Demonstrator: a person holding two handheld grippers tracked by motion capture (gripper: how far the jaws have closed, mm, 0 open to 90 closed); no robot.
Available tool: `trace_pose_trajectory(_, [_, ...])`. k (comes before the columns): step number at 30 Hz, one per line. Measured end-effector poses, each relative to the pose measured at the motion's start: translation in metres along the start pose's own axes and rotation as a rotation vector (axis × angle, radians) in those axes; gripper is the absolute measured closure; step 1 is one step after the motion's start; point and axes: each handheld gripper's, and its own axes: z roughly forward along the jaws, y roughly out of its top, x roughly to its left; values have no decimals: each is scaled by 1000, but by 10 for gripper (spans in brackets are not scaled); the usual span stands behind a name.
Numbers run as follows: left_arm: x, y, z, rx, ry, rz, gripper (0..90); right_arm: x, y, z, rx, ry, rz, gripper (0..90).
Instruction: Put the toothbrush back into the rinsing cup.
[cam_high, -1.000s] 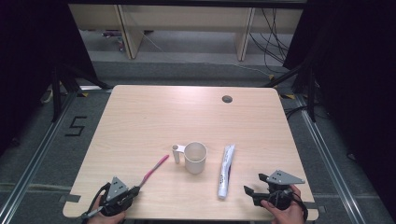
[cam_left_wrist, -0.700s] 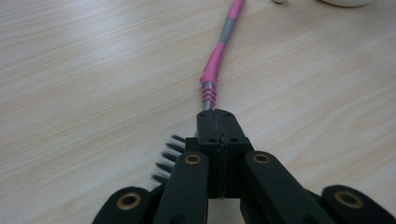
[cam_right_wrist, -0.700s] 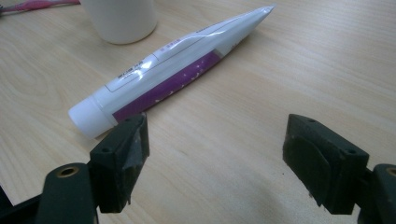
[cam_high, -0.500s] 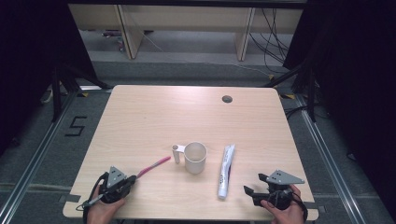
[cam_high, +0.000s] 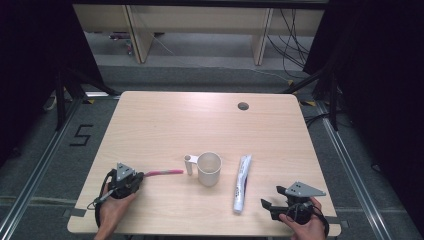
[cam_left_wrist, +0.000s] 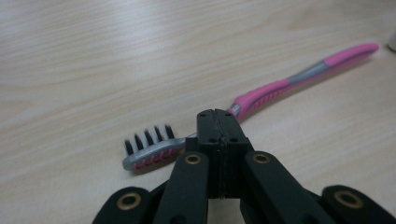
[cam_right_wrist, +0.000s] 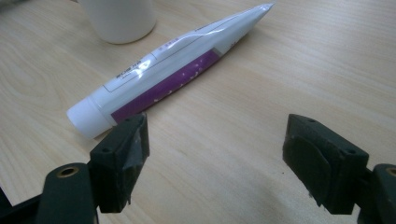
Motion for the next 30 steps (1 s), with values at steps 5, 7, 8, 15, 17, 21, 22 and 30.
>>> trace_pose_trajectory(5, [-1,12,12,30,16,-6,893,-1,0,0,2,1,1,238])
trace_pose_trajectory(7, [-2,16,18,23,14,-22,892,-1,0,-1,-5,3,1,238])
trace_pose_trajectory(8, [0,18,19,34,17,-15,892,-1,0,-1,-4,3,0,238])
trace_pose_trajectory(15, [0,28,30,41,35,-21,887,-1,0,0,-1,6,0,238])
trace_pose_trajectory(17, [0,31,34,41,37,-26,882,-1,0,0,0,6,0,238])
trace_pose_trajectory(21, [1,38,42,47,52,-32,881,-1,0,0,-1,9,-1,238])
trace_pose_trajectory(22, [1,40,44,49,59,-32,881,-1,0,0,-2,8,-2,238])
trace_pose_trajectory(30, [-4,55,56,60,73,-25,882,-2,0,0,0,17,2,239])
